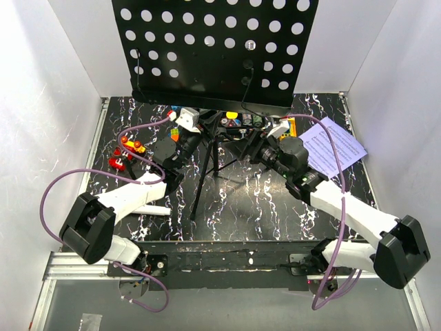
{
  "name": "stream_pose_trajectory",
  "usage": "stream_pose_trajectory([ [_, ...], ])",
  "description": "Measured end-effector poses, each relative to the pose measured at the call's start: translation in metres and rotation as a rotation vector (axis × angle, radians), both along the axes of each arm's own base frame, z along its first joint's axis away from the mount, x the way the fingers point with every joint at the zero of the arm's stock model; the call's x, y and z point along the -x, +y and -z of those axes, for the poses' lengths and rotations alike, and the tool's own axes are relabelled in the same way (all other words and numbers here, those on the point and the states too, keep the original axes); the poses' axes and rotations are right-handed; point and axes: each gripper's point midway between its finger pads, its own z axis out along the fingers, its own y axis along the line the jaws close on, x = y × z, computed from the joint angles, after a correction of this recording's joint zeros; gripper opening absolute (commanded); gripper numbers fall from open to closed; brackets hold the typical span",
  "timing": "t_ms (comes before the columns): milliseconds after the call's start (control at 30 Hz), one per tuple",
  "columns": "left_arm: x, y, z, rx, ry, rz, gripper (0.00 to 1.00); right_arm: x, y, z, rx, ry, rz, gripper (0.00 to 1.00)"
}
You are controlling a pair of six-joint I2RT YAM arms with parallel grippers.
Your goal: Pack up the instrument practice props
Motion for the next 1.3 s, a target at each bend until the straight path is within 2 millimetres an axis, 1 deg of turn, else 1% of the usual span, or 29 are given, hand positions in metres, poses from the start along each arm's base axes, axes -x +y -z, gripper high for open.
stream_pose_trajectory([
  [100,0.001,0.0,0.001,-0.002,0.0,0.005,0.0,-0.005,0.013,-0.004,-0.011,0.007,-0.017,0.86],
  [200,0.001,0.0,0.001,-0.003,0.0,0.006,0.0,-0.009,0.022,-0.003,-0.018,0.022,-0.033,0.83],
  [267,0.002,0.0,0.0,-0.003,-0.001,0.006,0.0,-0.013,0.027,-0.001,-0.023,0.038,-0.034,0.78],
  [400,0.003,0.001,0.001,-0.004,-0.001,0.008,0.0,-0.019,0.034,0.005,-0.033,0.055,-0.033,0.64],
  [433,0.004,0.001,0.001,-0.006,-0.001,0.01,0.0,-0.02,0.036,0.006,-0.031,0.053,-0.034,0.62],
  [567,0.006,0.001,0.001,-0.01,0.0,0.018,0.0,-0.02,0.044,0.013,0.004,0.023,-0.053,0.6],
  [733,0.006,0.001,0.001,-0.013,0.001,0.022,0.0,-0.024,0.048,0.01,0.051,-0.063,-0.051,0.59],
  [867,0.007,0.0,0.001,-0.015,0.001,0.024,0.0,-0.028,0.047,0.005,0.079,-0.132,-0.04,0.54],
  [933,0.007,0.0,0.001,-0.016,0.0,0.026,0.0,-0.03,0.046,0.003,0.094,-0.164,-0.035,0.45],
  [1067,0.006,0.001,0.001,-0.018,-0.001,0.024,0.0,-0.03,0.047,-0.001,0.124,-0.219,-0.04,0.32],
  [1133,0.007,0.001,0.001,-0.018,-0.001,0.023,0.0,-0.03,0.047,-0.001,0.147,-0.246,-0.043,0.22],
  [1167,0.006,0.001,0.001,-0.019,0.001,0.023,0.0,-0.029,0.048,-0.001,0.154,-0.253,-0.048,0.15],
  [1200,0.006,0.001,0.001,-0.019,0.001,0.023,0.0,-0.029,0.049,-0.001,0.161,-0.263,-0.052,0.05],
  [1233,0.006,0.001,0.001,-0.02,0.001,0.023,0.0,-0.029,0.049,-0.001,0.167,-0.27,-0.054,0.01],
  [1300,0.006,0.001,0.001,-0.02,0.001,0.023,0.0,-0.028,0.05,-0.001,0.181,-0.288,-0.06,0.01],
])
